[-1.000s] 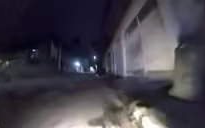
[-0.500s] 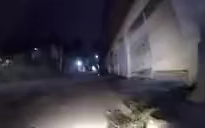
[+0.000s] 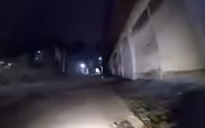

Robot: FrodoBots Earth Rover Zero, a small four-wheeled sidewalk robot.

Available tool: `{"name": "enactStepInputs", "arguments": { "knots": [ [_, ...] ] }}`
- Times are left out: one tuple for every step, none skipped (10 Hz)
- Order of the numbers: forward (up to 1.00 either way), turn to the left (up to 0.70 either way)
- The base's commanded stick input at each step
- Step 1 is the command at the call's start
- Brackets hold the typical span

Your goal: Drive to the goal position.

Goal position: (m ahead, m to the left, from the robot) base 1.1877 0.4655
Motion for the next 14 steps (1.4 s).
{"name": "enactStepInputs", "arguments": {
  "knots": [
    [0.70,0.00],
    [0.70,0.00],
    [0.70,0.00],
    [0.70,0.00],
    [0.70,0.00],
    [0.70,0.00],
    [0.70,0.00],
    [0.70,0.00],
    [0.70,0.00],
    [0.70,0.00],
    [0.70,0.00],
    [0.70,0.00],
    [0.70,0.00],
    [0.70,0.00]
  ]
}}
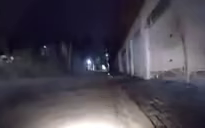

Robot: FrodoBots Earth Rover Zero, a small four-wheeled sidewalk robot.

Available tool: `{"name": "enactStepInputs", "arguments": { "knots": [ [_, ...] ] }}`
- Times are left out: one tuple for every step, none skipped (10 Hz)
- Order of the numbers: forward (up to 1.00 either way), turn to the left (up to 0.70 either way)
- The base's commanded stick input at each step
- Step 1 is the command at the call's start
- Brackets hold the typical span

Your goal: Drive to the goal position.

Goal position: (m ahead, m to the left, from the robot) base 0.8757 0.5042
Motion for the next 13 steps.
{"name": "enactStepInputs", "arguments": {
  "knots": [
    [0.70,0.00],
    [0.70,0.00],
    [0.70,0.00],
    [0.70,0.00],
    [0.70,0.00],
    [0.70,0.00],
    [0.70,0.00],
    [0.70,0.00],
    [0.70,-0.08],
    [0.70,-0.17],
    [0.70,-0.26],
    [0.70,-0.35],
    [0.70,-0.31]
  ]
}}
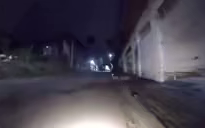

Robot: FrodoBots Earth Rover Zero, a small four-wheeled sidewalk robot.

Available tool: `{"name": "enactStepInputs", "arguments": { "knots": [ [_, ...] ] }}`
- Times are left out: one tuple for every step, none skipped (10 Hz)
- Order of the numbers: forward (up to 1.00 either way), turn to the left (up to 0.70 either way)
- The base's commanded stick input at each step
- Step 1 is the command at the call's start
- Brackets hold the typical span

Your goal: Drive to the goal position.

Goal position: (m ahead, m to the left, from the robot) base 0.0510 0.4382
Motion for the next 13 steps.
{"name": "enactStepInputs", "arguments": {
  "knots": [
    [0.70,-0.27],
    [0.70,-0.23],
    [0.70,-0.19],
    [0.70,-0.15],
    [0.70,-0.12],
    [0.70,-0.08],
    [0.70,-0.04],
    [0.70,0.00],
    [0.70,0.00],
    [0.70,0.00],
    [0.70,0.00],
    [0.70,0.00],
    [0.70,0.00]
  ]
}}
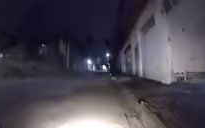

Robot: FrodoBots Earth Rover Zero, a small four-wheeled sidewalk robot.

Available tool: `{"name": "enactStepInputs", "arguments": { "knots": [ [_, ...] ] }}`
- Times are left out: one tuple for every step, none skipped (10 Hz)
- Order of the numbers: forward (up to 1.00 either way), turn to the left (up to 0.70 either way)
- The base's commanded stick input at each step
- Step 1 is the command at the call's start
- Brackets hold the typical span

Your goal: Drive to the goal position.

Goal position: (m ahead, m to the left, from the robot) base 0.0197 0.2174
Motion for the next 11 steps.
{"name": "enactStepInputs", "arguments": {
  "knots": [
    [0.70,0.00],
    [0.70,0.00],
    [0.70,0.00],
    [0.70,0.00],
    [0.70,0.00],
    [0.70,0.00],
    [0.70,0.00],
    [0.70,0.00],
    [0.70,0.00],
    [0.70,0.00],
    [0.70,0.00]
  ]
}}
